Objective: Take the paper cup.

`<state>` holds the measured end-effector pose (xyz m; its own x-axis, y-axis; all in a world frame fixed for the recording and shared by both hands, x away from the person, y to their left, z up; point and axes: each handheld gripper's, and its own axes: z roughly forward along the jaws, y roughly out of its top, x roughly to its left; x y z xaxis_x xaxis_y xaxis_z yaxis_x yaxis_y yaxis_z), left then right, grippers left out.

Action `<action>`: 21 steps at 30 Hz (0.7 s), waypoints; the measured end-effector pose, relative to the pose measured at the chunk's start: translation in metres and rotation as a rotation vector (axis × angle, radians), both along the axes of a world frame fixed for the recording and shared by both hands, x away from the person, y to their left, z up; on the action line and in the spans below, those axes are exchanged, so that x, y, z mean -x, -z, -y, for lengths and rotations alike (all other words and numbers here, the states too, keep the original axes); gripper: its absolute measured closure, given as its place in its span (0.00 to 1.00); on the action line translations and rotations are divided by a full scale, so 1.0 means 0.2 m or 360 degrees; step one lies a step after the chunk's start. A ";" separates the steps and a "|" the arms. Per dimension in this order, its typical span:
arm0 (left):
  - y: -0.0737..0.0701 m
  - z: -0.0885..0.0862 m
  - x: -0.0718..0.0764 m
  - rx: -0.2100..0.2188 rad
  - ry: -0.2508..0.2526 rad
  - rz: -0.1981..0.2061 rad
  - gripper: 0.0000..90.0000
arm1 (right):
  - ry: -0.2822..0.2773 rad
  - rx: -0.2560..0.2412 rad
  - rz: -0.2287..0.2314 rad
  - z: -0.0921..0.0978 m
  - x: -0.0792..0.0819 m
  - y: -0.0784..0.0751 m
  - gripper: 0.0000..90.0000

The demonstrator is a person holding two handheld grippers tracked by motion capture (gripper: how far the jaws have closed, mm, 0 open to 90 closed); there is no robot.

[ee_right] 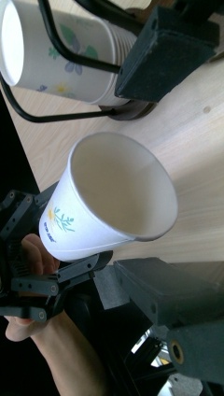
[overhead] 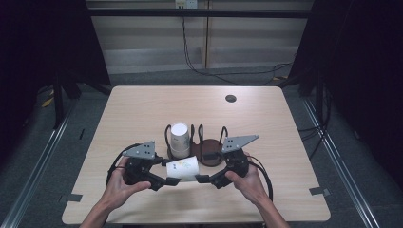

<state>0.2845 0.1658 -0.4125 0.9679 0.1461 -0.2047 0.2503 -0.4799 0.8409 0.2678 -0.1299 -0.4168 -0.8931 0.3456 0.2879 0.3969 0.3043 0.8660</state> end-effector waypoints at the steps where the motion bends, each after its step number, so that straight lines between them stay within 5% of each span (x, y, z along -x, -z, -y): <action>1: 0.00 0.00 0.00 0.0006 0.0002 0.0004 0.40 | 0.0000 -0.0009 0.0008 0.00 0.00 0.00 0.15; 21: -0.01 0.02 0.03 0.0158 0.0006 -0.0007 0.40 | -0.0022 -0.0153 0.0010 -0.02 0.00 0.01 0.15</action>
<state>0.2789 0.1621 -0.4101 0.9675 0.1212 -0.2222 0.2523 -0.3952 0.8833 0.2678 -0.1265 -0.4197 -0.8996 0.3042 0.3134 0.3876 0.2253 0.8939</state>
